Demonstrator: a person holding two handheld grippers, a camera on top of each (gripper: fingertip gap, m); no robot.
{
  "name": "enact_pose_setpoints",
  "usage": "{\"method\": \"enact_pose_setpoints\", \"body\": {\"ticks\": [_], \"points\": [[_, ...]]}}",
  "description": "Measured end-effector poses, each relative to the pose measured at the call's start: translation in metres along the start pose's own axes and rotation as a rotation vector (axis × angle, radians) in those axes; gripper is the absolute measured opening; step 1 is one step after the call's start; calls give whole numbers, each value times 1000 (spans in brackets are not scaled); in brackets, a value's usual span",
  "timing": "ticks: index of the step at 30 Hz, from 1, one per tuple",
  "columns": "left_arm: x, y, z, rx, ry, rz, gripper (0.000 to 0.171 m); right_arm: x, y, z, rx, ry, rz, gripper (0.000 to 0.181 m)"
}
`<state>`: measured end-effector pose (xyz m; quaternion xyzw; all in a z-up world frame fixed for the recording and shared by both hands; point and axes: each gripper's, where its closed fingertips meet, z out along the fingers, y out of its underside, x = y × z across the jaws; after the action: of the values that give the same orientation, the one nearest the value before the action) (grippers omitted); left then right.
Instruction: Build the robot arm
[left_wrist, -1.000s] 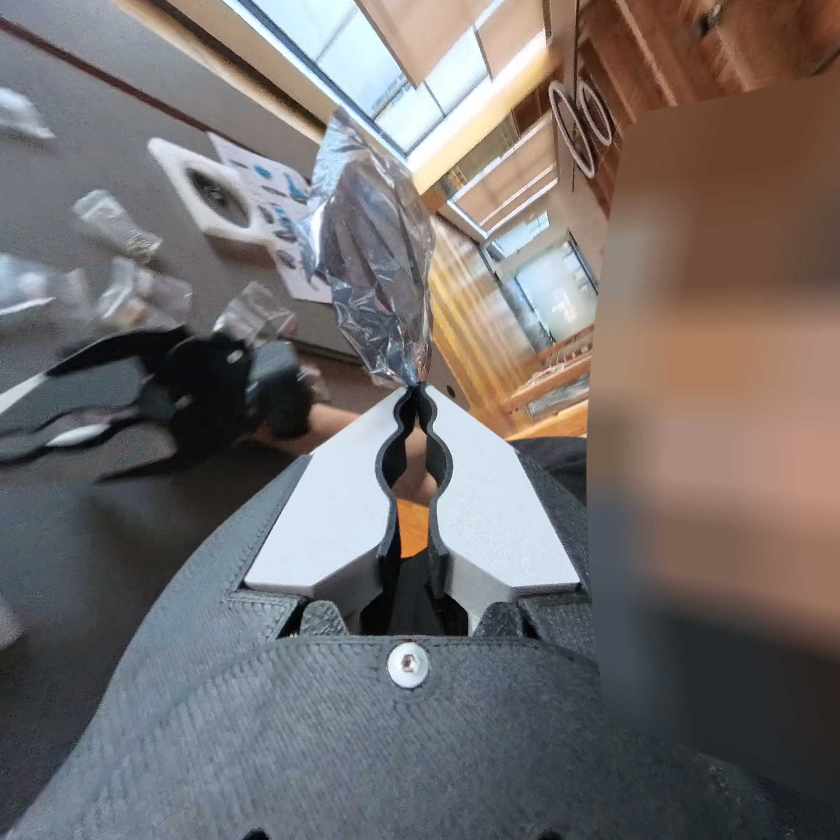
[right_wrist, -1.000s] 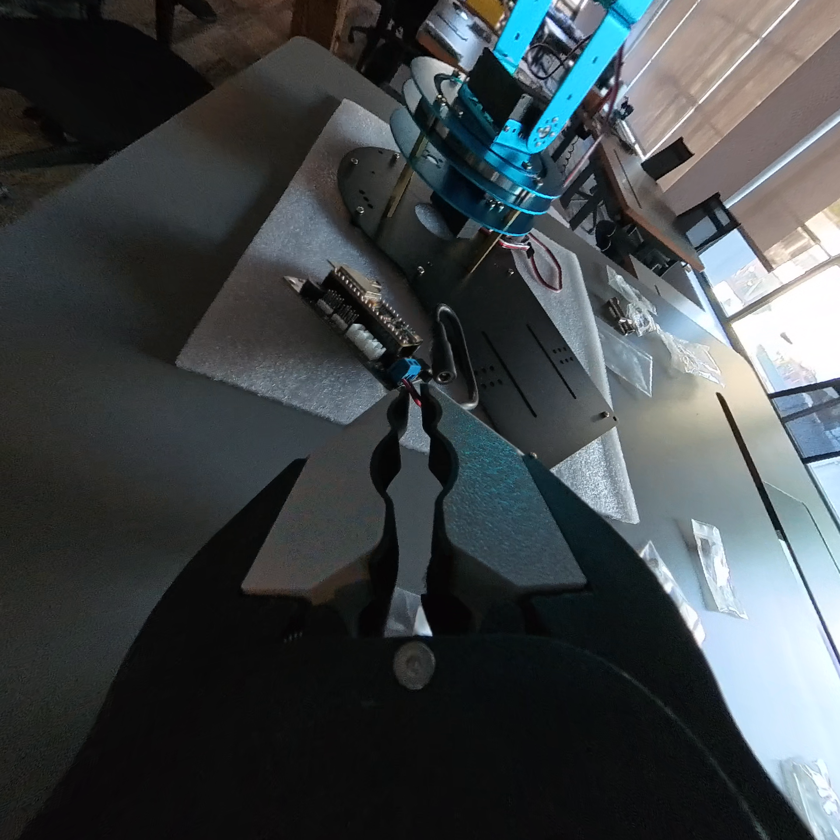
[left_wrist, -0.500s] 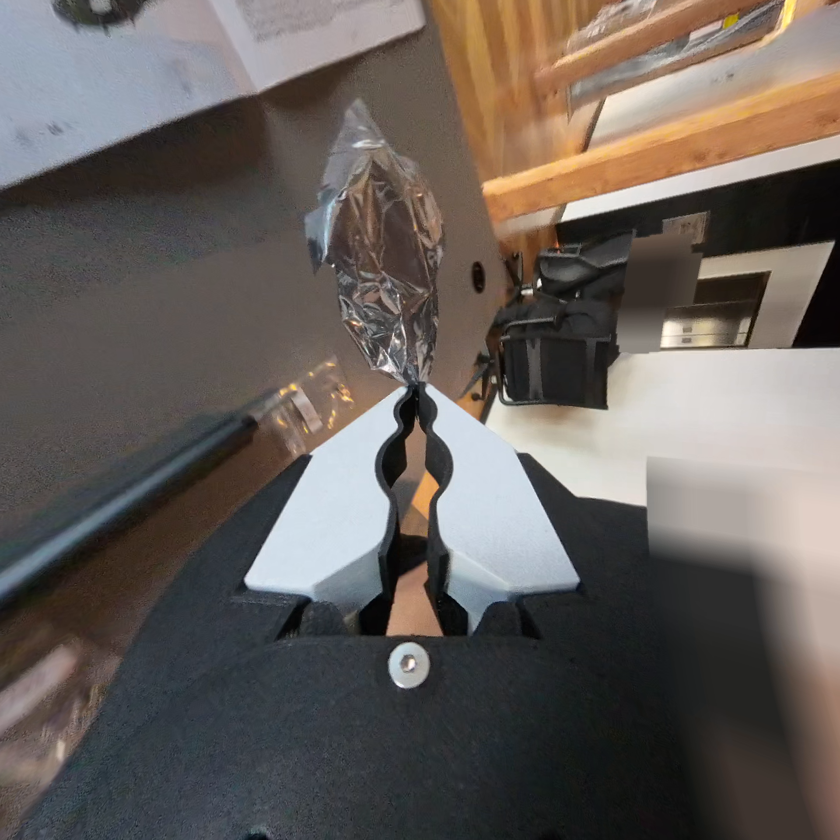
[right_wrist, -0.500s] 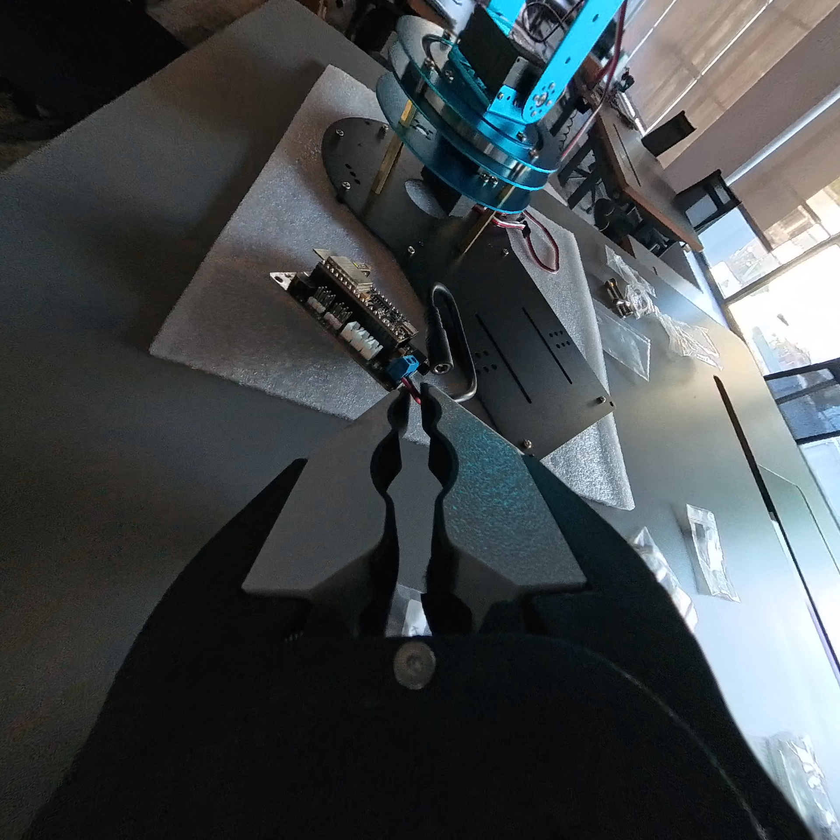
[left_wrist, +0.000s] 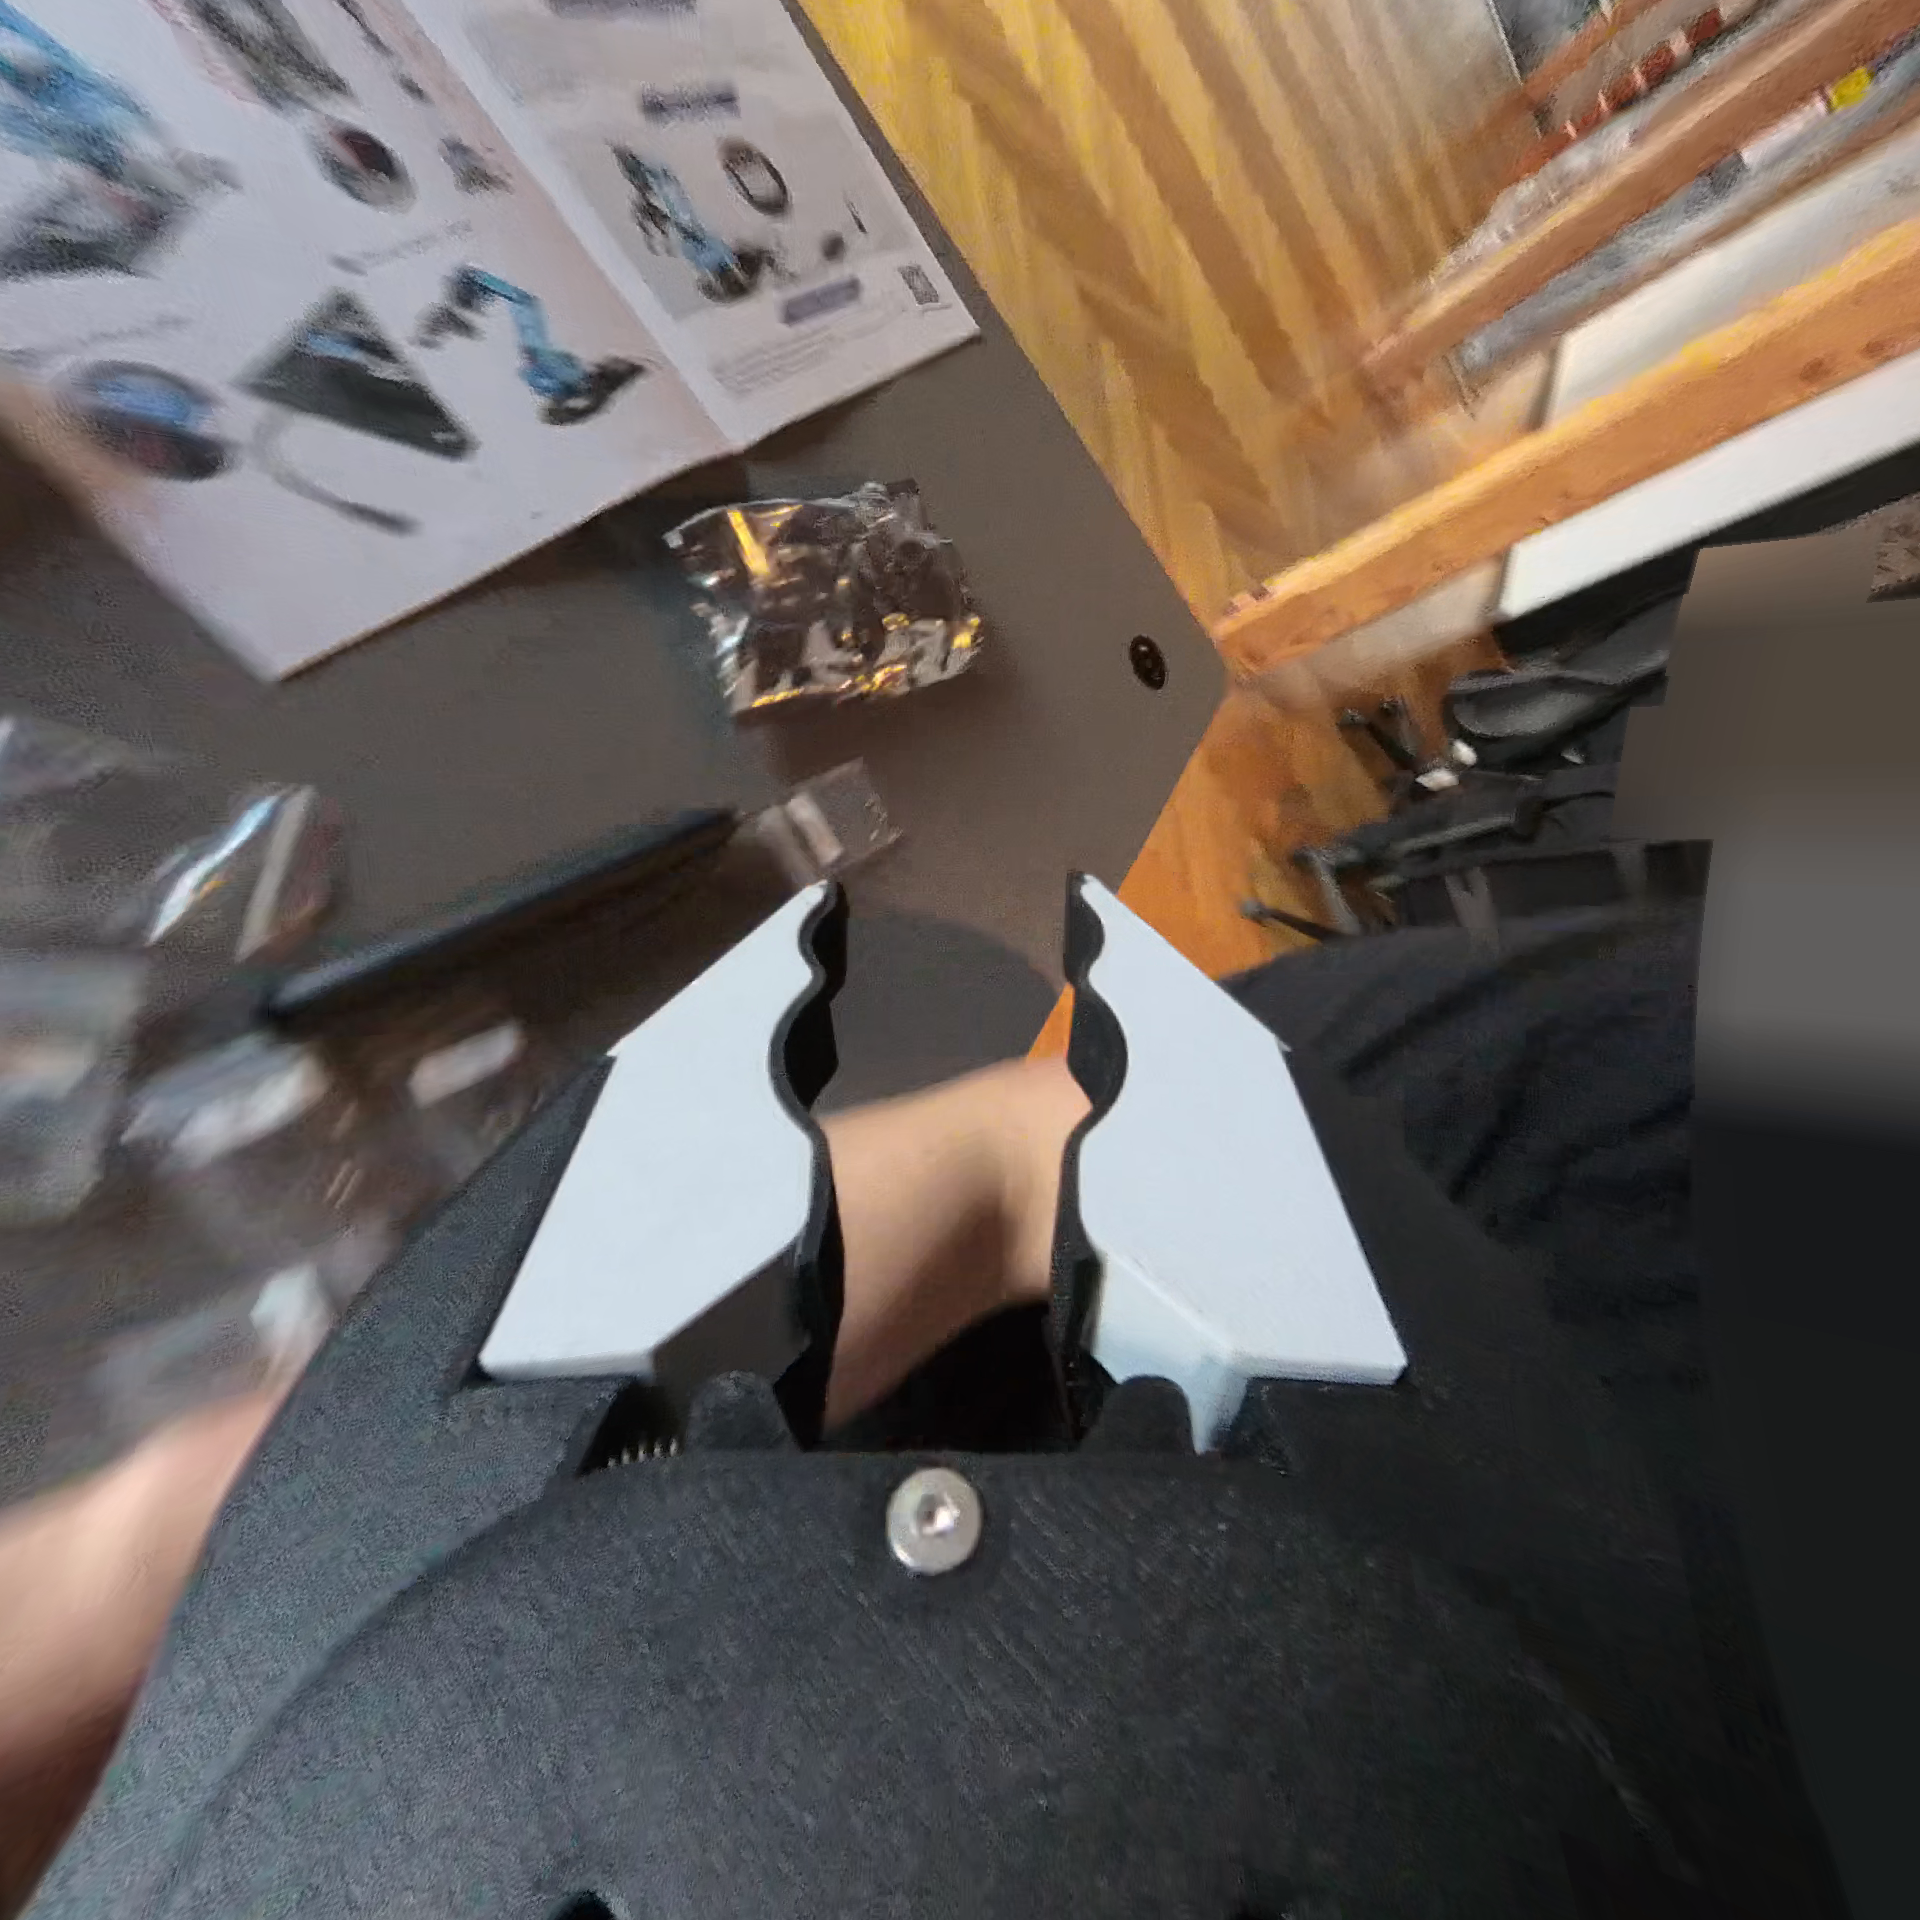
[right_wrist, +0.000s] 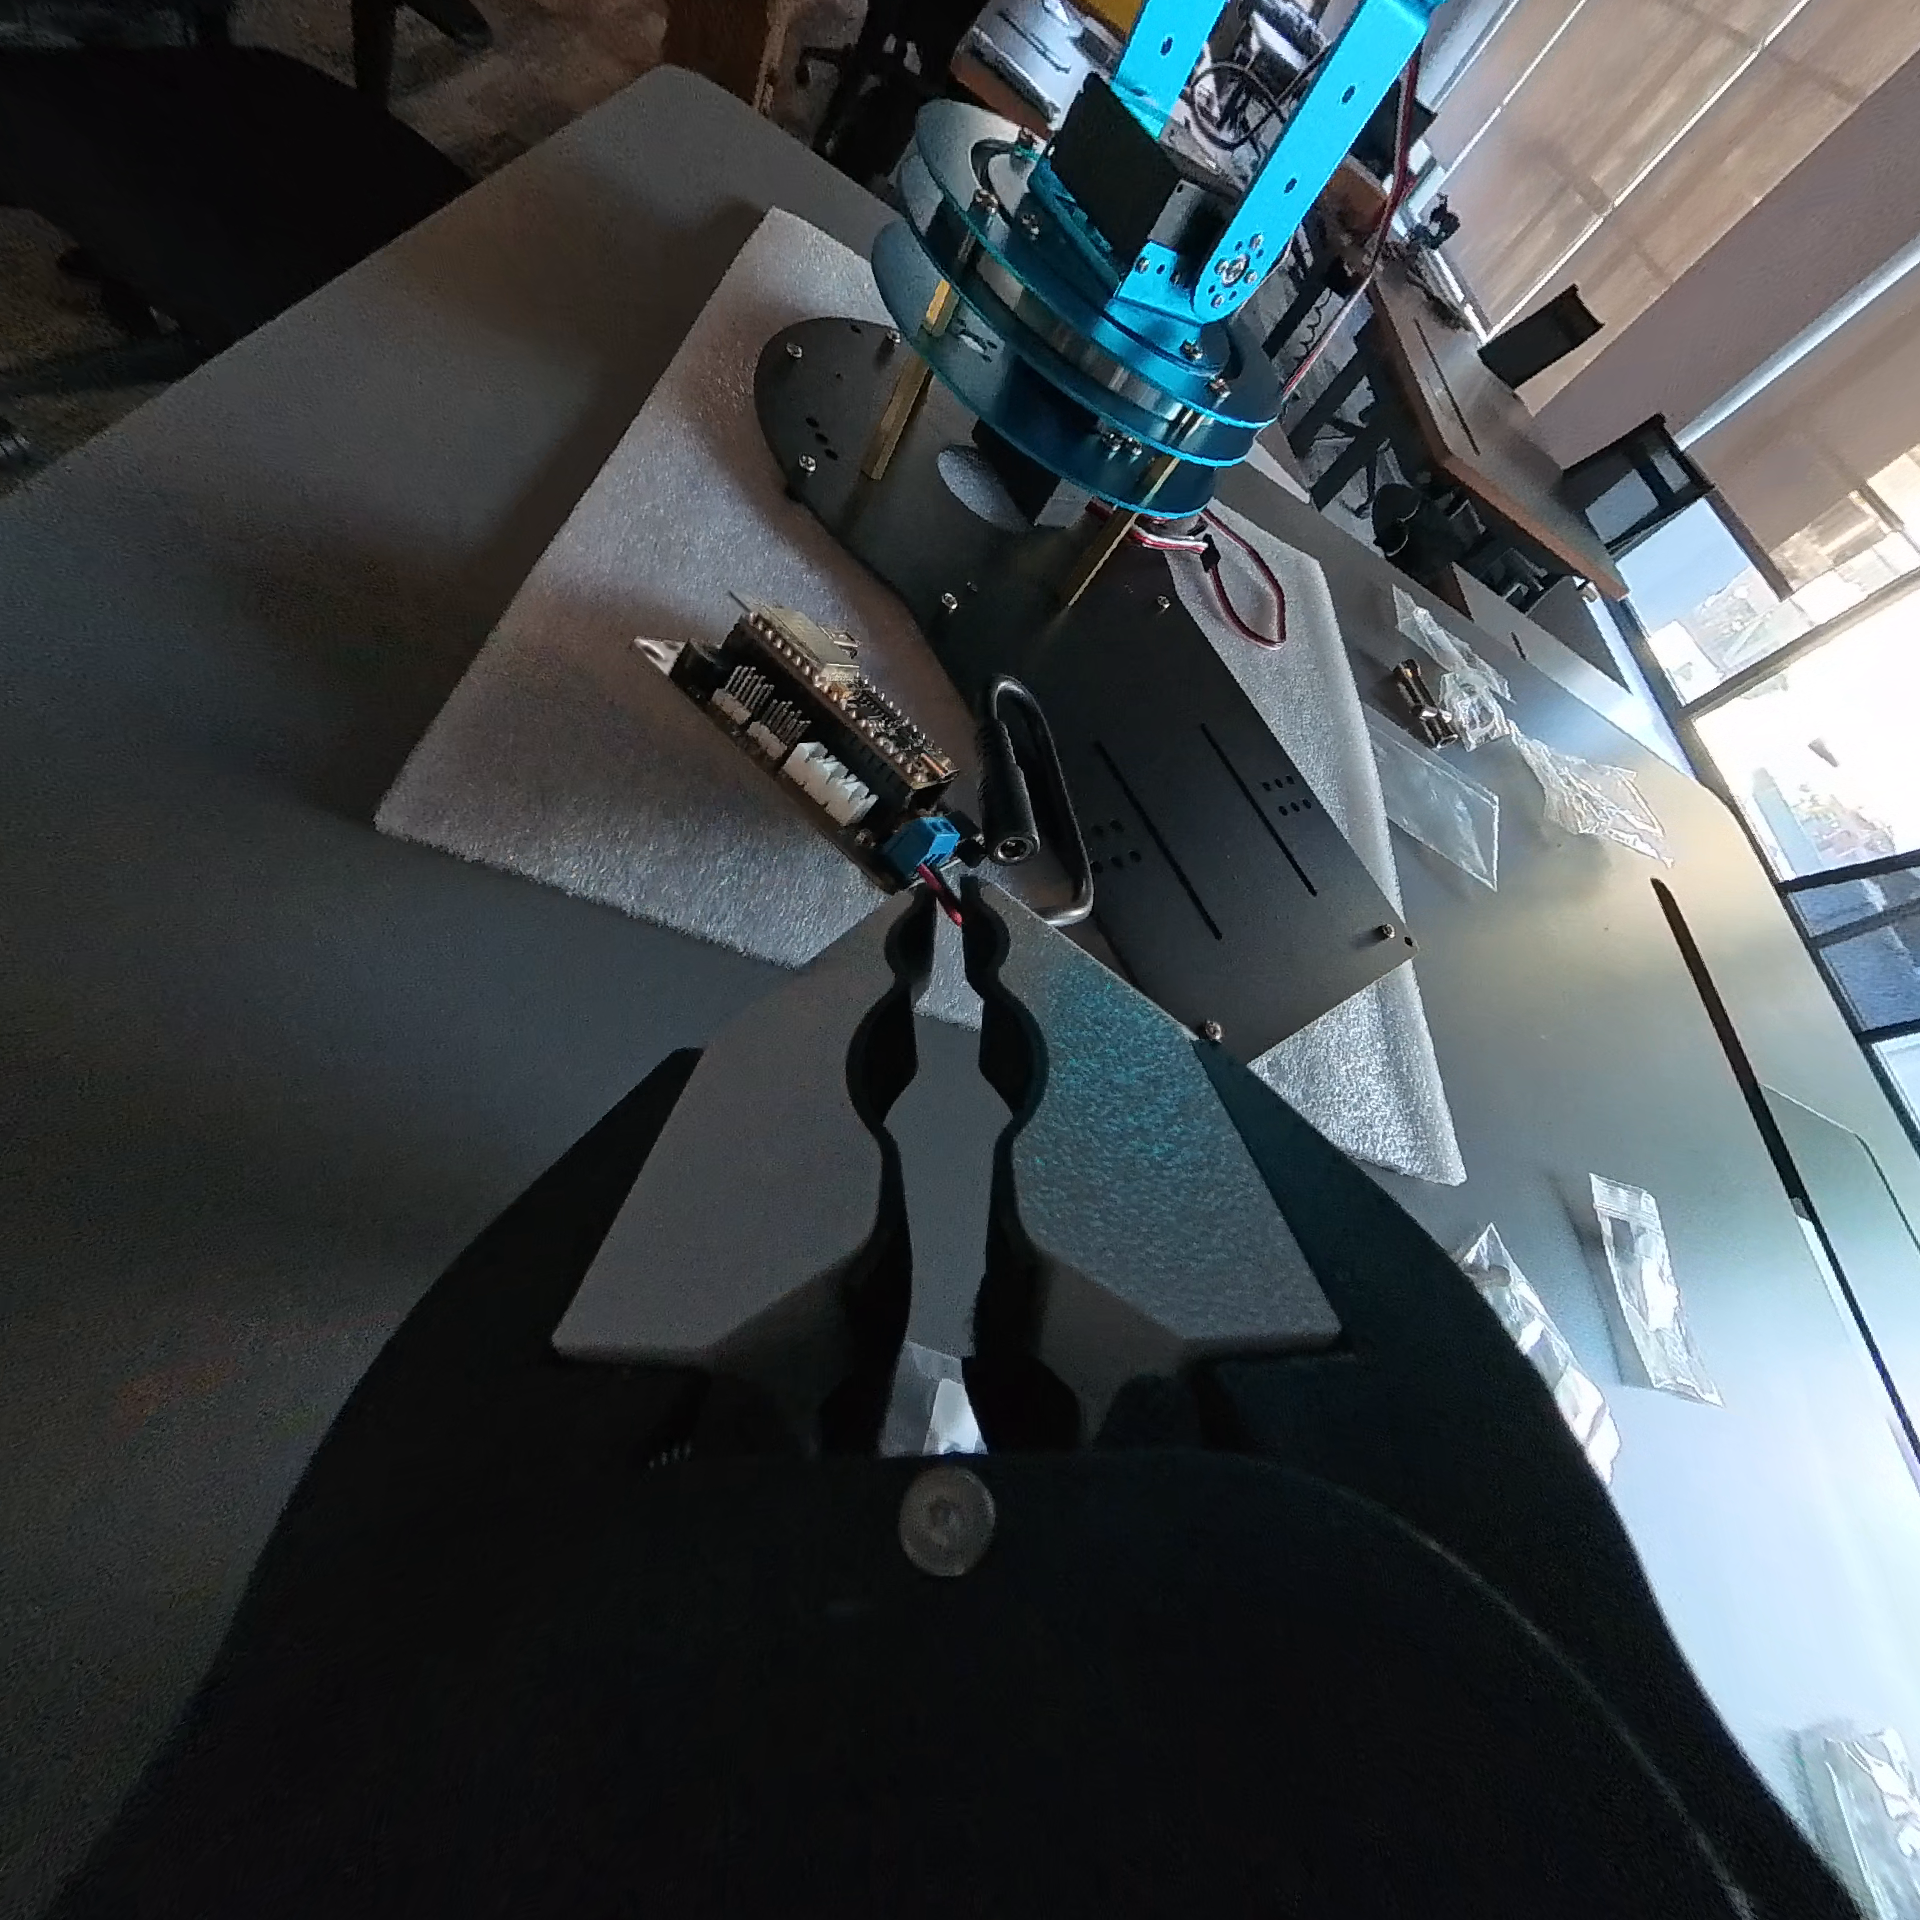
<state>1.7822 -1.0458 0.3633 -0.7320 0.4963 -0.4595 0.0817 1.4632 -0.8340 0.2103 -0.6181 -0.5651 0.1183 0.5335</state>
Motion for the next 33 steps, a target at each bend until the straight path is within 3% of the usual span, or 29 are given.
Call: {"method": "enact_pose_setpoints", "body": {"ticks": [3, 6, 9, 11, 16, 20, 22, 24, 29, 33], "points": [[-21, 78, -101, 191, -207, -32, 41, 0, -1, 1, 1, -1, -1, 4], [-73, 187, -187, 404, -374, -265, 32, 1, -3, 0, 11, 2, -3, 4], [-134, 285, -238, 553, -479, -483, 19, 0, -6, -1, 13, 8, -14, 4], [-163, 315, -260, 613, -593, -423, 16, 0, -10, -2, 14, 13, -28, 4], [-206, 305, -293, 554, -842, -29, 28, 2, -15, 0, -28, 23, -42, 3], [-230, 280, -284, 448, -866, 231, 16, 3, -17, 1, -72, 10, -52, 3], [-241, 276, -272, 450, -769, 143, 5, 4, -17, 1, -92, 4, -46, 4], [-239, 267, -267, 555, -584, -12, 0, 5, -18, 2, -97, 6, -49, 3], [-243, 259, -282, 822, -231, -517, 0, 5, -14, 3, -103, 5, -63, 3], [-242, 252, -283, 960, -52, -734, 6, 2, -13, 1, -84, -7, -56, 3]]}}
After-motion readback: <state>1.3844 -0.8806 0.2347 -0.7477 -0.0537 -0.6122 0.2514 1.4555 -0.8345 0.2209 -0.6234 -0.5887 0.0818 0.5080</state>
